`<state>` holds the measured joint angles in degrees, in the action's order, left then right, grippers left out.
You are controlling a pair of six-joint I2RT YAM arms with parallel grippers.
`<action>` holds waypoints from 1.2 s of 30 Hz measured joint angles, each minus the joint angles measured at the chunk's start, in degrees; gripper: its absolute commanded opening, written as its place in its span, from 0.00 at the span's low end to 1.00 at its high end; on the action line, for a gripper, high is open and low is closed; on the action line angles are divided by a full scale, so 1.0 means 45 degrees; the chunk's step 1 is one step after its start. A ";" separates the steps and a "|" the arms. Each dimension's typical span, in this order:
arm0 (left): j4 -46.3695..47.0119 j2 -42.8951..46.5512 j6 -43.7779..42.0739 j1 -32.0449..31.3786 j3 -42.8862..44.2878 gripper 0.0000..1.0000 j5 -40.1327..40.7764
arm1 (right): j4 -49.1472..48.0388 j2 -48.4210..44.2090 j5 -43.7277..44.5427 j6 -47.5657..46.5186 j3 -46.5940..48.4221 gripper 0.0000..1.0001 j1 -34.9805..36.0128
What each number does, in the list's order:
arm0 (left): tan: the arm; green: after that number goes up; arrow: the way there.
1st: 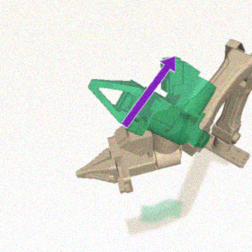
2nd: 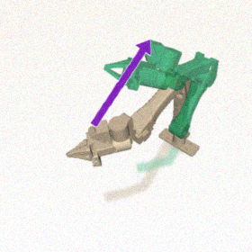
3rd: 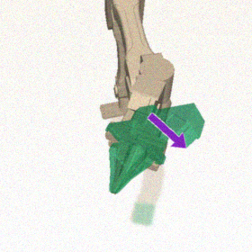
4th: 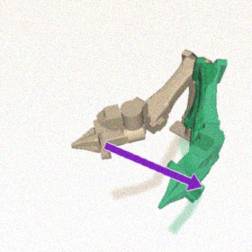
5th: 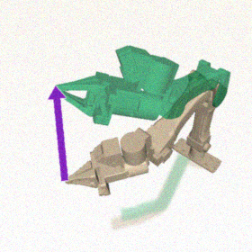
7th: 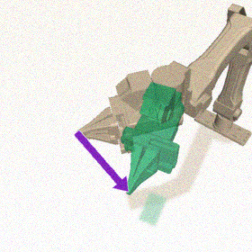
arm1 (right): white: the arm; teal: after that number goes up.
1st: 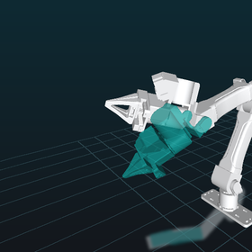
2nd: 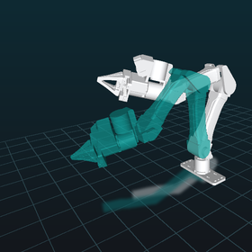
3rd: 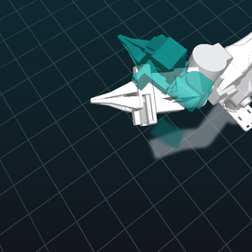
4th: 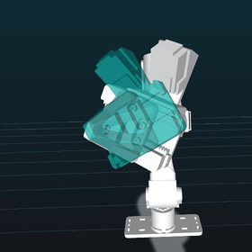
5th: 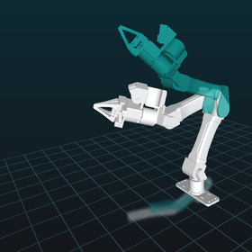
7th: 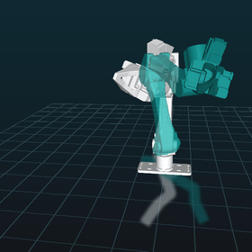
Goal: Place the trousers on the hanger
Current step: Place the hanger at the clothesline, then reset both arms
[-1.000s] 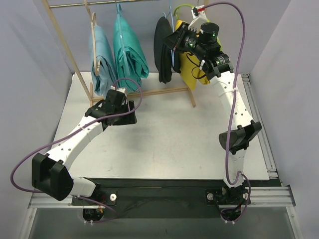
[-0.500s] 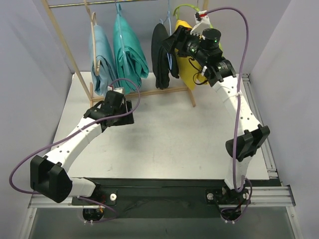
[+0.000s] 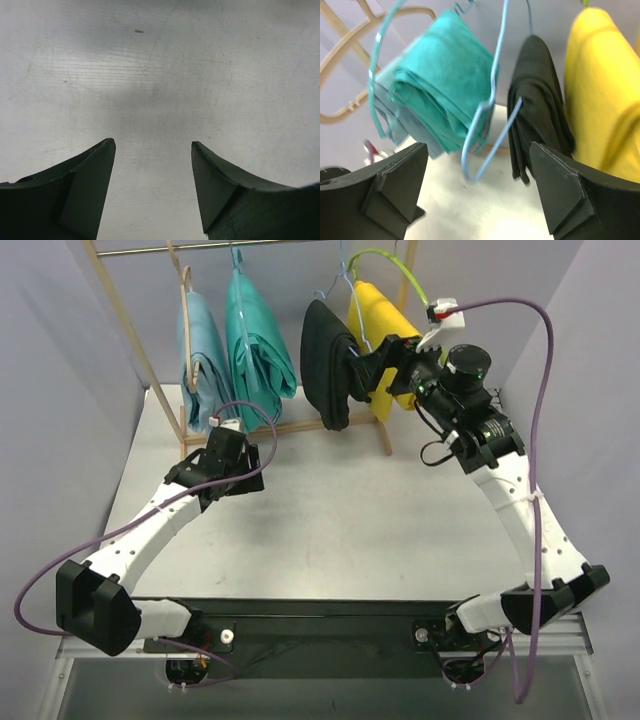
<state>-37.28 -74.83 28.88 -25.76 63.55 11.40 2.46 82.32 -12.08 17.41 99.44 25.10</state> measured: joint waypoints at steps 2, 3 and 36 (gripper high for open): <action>0.0078 0.0165 -0.0010 0.0024 -0.0073 0.73 0.0102 | 0.0034 -0.1049 0.0719 -0.0379 -0.1355 0.87 0.0189; 0.0097 0.0243 -0.0015 0.0044 -0.0087 0.74 0.0194 | 0.0092 -0.1617 0.1253 -0.0544 -0.2089 0.87 0.0272; 0.1642 0.2613 0.0160 0.0529 -0.1467 0.77 0.2521 | 0.2841 -0.8714 0.9408 0.3419 -1.2585 0.96 -0.1515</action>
<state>-29.89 -63.07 29.61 -23.38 56.95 22.74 15.25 43.11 30.26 32.80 42.81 18.28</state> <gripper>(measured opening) 0.768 0.963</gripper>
